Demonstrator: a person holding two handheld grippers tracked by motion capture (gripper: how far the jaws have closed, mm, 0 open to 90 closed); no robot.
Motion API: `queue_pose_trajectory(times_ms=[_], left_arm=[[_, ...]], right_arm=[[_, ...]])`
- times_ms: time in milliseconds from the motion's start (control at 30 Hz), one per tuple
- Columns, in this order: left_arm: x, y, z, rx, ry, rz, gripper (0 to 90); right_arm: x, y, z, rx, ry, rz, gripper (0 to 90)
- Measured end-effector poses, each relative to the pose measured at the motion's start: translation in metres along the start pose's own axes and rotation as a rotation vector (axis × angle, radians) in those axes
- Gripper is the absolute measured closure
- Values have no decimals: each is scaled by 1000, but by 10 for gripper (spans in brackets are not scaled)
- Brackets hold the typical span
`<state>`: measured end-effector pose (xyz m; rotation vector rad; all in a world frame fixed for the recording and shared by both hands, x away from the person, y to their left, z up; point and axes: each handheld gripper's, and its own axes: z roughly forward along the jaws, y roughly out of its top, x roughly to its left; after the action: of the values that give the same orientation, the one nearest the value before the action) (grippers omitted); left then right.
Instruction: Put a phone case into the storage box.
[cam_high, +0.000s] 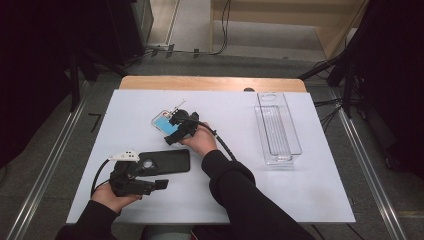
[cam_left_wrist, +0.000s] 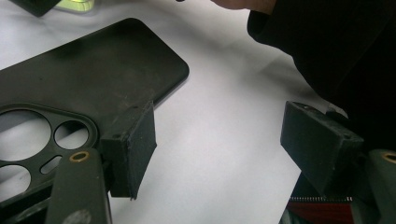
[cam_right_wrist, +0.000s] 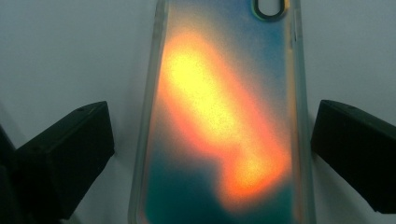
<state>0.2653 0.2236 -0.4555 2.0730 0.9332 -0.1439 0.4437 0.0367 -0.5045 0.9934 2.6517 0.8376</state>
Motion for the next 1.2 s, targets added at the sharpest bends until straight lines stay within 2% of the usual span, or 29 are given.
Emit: queue_pose_trajectory(times_ms=[100, 200, 233, 633, 900, 1033, 1200], left_arm=[[0, 0, 0, 0, 0, -1, 269], [0, 0, 0, -1, 1, -3, 268], [0, 0, 0, 0, 0, -1, 269], [1, 0, 0, -6, 1, -7, 268], [1, 0, -1, -9, 1, -9, 268], [1, 0, -1, -10, 1, -10, 268], [1, 0, -1, -8, 1, -10, 269]], right_arm=[[2, 0, 1, -2, -8, -2, 0], [1, 0, -1, -3, -8, -5, 41], [-1, -1, -4, -12, -15, 4, 141], [-3, -5, -5, -48, -11, 12, 151], [-3, -4, -6, -49, -11, 41, 152], [-5, -3, -9, -54, -4, 49, 152], [-10, -1, -23, -77, 18, 92, 153]])
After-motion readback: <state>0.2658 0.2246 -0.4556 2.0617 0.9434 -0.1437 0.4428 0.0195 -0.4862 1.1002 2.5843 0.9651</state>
